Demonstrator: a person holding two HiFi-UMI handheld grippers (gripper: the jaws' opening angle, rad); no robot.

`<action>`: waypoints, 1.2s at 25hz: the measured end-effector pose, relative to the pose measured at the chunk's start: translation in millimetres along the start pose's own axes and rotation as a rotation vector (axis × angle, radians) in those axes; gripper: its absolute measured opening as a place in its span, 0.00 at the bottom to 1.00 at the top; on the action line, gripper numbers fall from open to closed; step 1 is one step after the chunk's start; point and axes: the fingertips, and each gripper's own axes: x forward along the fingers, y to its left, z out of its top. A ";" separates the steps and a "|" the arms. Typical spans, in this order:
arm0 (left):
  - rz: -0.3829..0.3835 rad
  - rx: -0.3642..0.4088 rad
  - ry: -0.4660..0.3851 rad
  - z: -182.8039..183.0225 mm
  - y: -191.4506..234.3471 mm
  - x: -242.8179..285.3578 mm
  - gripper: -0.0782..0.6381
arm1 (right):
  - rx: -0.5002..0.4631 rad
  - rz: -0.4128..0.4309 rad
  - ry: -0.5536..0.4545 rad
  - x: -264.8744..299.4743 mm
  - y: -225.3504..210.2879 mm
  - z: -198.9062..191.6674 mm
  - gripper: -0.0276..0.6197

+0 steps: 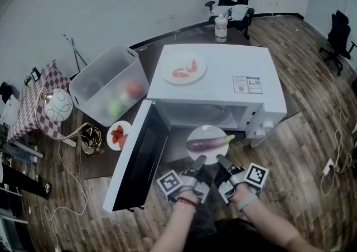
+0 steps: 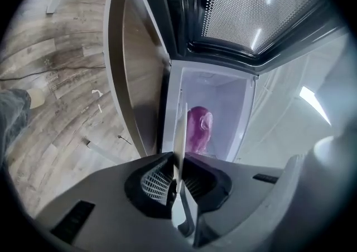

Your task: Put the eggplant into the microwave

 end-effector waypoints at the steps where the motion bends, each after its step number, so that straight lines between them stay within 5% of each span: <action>1: 0.001 0.001 0.001 2.0 -0.2 2.4 0.16 | 0.001 0.002 -0.002 2.7 0.7 1.5 0.08; 30: -0.024 0.047 0.010 31.5 -8.6 34.3 0.23 | 0.008 0.007 -0.031 43.8 4.6 26.8 0.07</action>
